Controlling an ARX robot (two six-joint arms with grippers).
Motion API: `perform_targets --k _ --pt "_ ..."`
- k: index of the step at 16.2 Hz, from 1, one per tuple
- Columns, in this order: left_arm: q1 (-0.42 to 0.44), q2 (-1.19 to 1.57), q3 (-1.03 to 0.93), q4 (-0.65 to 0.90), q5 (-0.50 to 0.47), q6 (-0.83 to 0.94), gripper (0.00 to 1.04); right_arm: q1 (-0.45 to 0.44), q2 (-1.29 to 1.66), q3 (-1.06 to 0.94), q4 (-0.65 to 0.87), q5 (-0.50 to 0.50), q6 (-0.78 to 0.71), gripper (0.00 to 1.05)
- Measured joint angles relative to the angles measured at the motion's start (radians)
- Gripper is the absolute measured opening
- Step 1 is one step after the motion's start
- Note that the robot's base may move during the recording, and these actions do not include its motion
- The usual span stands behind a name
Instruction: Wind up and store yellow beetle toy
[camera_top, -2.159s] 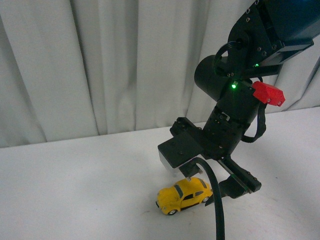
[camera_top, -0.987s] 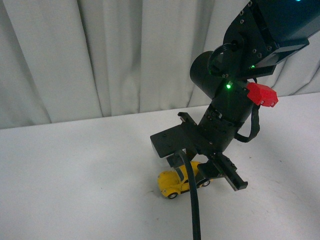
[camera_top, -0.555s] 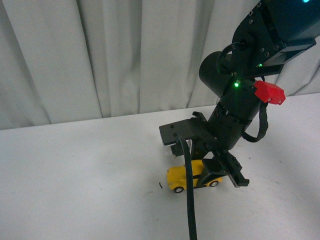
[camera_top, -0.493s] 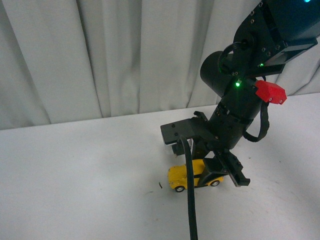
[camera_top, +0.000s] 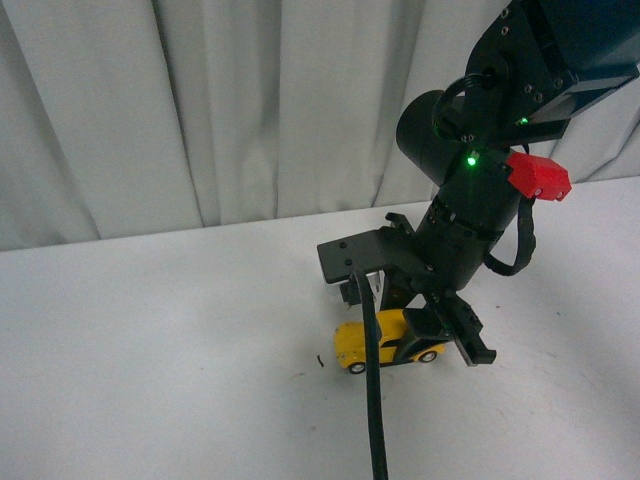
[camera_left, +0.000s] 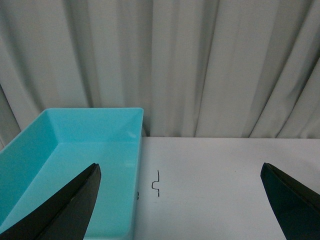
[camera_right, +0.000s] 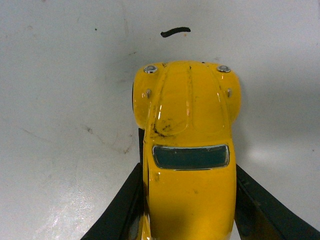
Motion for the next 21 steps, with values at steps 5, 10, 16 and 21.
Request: perform_targets --k 5,10,16,21 --pt "0.0 0.0 0.0 0.0 0.0 0.0 0.98 -0.012 -0.022 -0.046 0.056 0.031 -0.125 0.42" --pt "0.0 0.0 0.0 0.0 0.0 0.0 0.98 -0.018 -0.036 -0.081 0.087 0.029 -0.106 0.42" --pt "0.0 0.0 0.0 0.0 0.0 0.0 0.98 -0.057 -0.044 -0.106 0.107 -0.006 -0.119 0.42" --pt "0.0 0.0 0.0 0.0 0.0 0.0 0.98 -0.113 -0.063 -0.15 0.133 -0.023 -0.149 0.42"
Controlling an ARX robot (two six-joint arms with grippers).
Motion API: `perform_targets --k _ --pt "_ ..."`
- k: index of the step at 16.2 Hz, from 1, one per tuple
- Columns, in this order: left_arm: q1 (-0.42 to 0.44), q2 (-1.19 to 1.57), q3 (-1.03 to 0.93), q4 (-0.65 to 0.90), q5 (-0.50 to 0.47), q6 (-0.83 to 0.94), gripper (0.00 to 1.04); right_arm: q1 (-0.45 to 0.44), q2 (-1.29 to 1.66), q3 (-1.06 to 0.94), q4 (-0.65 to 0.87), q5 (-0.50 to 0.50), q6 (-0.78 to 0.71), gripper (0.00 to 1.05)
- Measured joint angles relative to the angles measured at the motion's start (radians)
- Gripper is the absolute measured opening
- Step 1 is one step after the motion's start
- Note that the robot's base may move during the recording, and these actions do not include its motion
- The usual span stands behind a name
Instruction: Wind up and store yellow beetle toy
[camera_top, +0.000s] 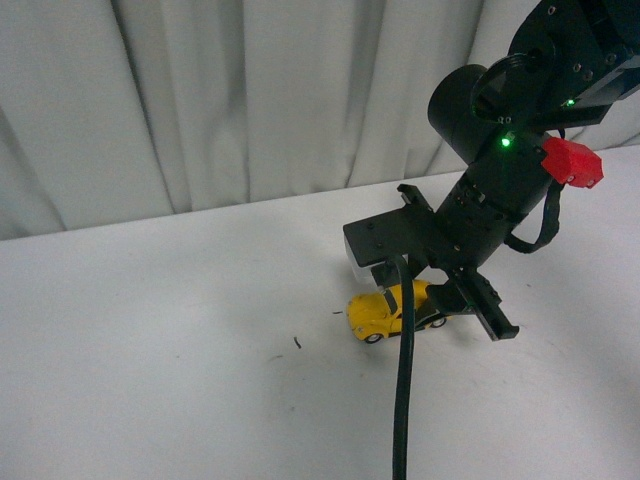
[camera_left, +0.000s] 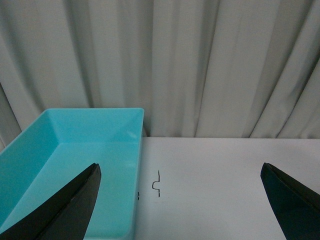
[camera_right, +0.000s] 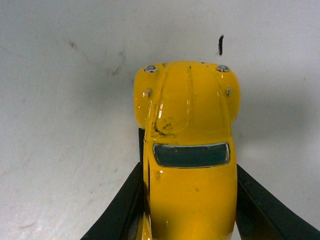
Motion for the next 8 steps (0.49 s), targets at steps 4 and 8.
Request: perform_targets --k 4,8 --pt "0.0 0.0 0.0 0.0 0.0 0.0 0.98 -0.068 -0.018 -0.041 0.019 -0.02 -0.051 0.42" --pt "0.0 0.0 0.0 0.0 0.0 0.0 0.98 -0.145 -0.031 -0.076 0.014 -0.051 -0.119 0.42"
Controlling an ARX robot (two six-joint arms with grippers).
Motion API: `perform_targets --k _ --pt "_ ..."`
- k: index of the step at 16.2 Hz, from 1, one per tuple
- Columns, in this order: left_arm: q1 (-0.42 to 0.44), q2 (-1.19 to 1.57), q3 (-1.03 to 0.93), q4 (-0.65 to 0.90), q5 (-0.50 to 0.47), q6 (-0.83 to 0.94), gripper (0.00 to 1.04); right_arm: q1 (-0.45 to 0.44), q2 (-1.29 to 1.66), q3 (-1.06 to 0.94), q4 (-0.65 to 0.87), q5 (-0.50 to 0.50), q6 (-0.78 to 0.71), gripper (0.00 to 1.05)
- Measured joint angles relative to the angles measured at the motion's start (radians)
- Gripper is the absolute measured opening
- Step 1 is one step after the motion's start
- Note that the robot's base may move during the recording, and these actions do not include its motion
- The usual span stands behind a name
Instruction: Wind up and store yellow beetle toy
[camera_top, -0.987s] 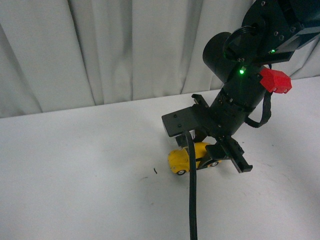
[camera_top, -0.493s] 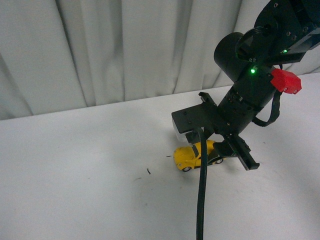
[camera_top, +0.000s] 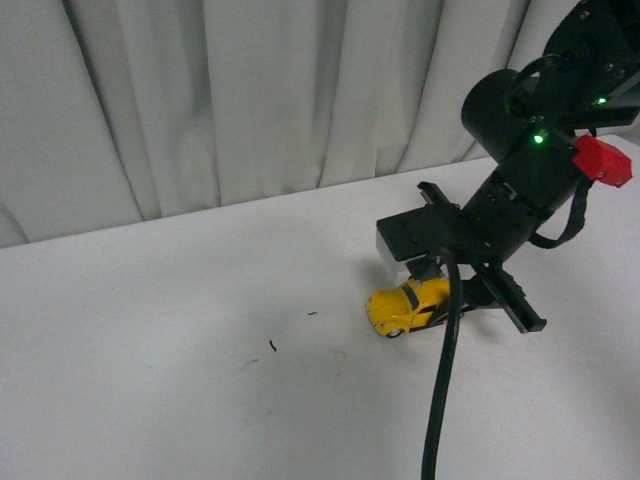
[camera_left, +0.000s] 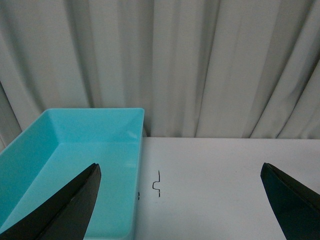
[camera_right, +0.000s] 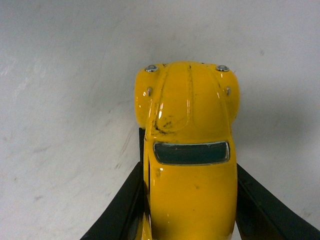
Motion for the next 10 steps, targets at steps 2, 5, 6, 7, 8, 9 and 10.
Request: perform_targets --k 2,5,6,7,8,9,10 --pt "0.0 0.0 0.0 0.0 0.0 0.0 0.98 -0.05 0.0 -0.01 -0.014 -0.004 -0.038 0.42" --pt "0.0 0.0 0.0 0.0 0.0 0.0 0.98 -0.117 -0.003 -0.011 -0.042 -0.011 -0.062 0.42" --pt "0.0 0.0 0.0 0.0 0.0 0.0 0.98 -0.138 -0.007 -0.009 -0.055 -0.01 -0.069 0.42" --pt "0.0 0.0 0.0 0.0 0.0 0.0 0.98 -0.161 -0.007 -0.005 -0.067 0.0 -0.076 0.42" --pt "0.0 0.0 0.0 0.0 0.0 0.0 0.98 -0.182 -0.007 0.0 -0.079 0.006 -0.081 0.42" --pt "0.0 0.0 0.0 0.0 0.0 0.0 0.98 -0.201 -0.008 0.002 -0.094 0.007 -0.083 0.42" --pt "0.0 0.0 0.0 0.0 0.0 0.0 0.98 -0.214 -0.009 0.002 -0.108 0.007 -0.084 0.42"
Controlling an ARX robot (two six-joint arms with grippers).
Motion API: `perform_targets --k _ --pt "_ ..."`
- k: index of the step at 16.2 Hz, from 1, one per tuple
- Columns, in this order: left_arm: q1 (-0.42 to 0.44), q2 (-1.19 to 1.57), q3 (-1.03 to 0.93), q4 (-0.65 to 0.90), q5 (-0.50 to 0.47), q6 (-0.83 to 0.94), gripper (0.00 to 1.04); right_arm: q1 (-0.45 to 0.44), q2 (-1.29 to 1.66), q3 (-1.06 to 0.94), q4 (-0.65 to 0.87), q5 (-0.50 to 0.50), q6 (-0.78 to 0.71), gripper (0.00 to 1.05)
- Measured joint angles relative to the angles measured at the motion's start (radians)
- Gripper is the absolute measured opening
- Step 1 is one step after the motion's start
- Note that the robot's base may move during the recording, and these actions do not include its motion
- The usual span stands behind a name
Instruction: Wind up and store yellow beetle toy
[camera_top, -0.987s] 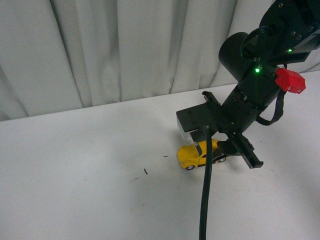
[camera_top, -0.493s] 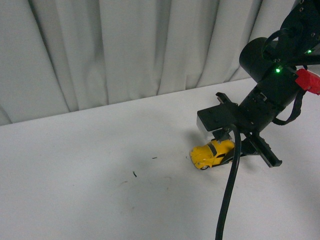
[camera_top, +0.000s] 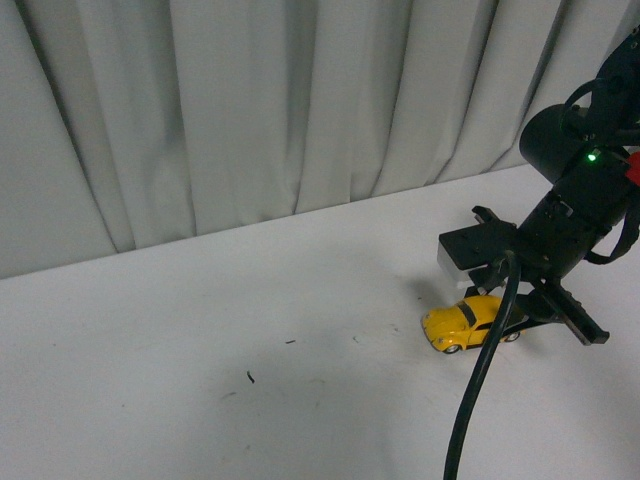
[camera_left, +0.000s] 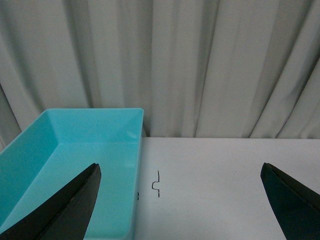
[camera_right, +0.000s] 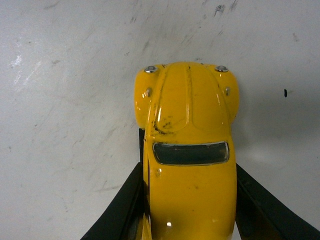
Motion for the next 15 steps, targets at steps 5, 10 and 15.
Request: perform_targets --k 5,10,15 --pt "0.0 0.0 0.0 0.0 0.0 0.0 0.98 -0.051 -0.009 -0.012 -0.014 0.008 -0.003 0.42" --pt "0.0 0.0 0.0 0.0 0.0 0.0 0.98 -0.061 -0.012 -0.02 -0.001 0.0 -0.003 0.42" --pt "0.0 0.0 0.0 0.0 0.0 0.0 0.98 -0.055 -0.006 -0.031 0.002 0.008 0.0 0.84"
